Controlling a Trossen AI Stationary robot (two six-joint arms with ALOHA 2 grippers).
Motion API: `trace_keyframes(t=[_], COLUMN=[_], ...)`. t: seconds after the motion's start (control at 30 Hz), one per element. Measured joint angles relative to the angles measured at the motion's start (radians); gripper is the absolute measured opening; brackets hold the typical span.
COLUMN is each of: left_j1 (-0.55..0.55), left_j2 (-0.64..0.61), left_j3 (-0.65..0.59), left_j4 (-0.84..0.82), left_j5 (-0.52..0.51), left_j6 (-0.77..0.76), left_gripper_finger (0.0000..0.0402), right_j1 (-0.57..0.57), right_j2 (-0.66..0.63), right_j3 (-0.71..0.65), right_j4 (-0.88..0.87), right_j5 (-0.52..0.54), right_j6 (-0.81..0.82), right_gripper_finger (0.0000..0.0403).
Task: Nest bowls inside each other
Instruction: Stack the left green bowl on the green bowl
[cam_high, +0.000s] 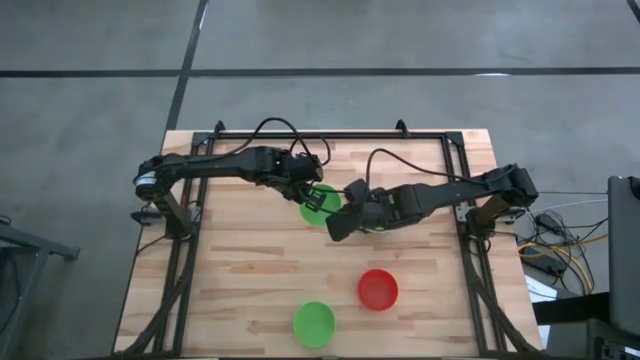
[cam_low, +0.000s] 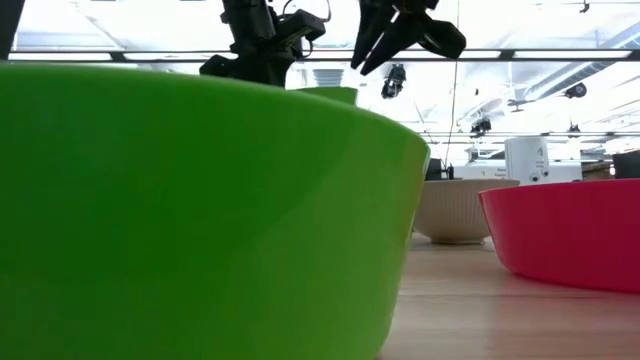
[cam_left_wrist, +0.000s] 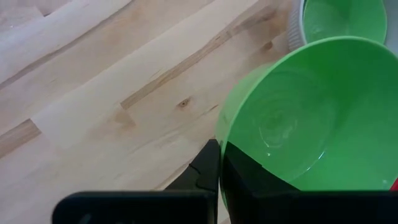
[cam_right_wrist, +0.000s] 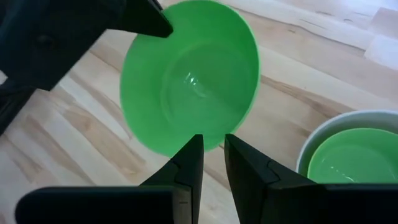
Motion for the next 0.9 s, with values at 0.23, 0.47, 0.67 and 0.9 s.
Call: trace_keyframes(t=[0.23, 0.47, 0.67, 0.9], left_j1=[0.0, 0.0, 0.0, 0.0], left_j2=[0.0, 0.0, -0.002, -0.012], left_j3=[0.0, 0.0, 0.0, 0.0], left_j4=[0.001, 0.001, 0.001, 0.008], left_j5=[0.003, 0.004, 0.006, 0.011], left_j6=[0.0, 0.001, 0.002, 0.006], left_gripper_finger=[0.0012, 0.0012, 0.0012, 0.0012], right_j1=[-0.002, -0.001, -0.001, -0.001], right_j2=[0.014, 0.018, 0.018, 0.018], right_j3=[0.0, -0.002, -0.013, -0.056], right_j4=[0.0, -0.015, -0.012, -0.008], right_j5=[0.004, 0.026, 0.026, 0.026], right_j6=[0.002, 0.026, 0.039, 0.092], right_gripper_finger=[0.0063, 0.0063, 0.0063, 0.0063])
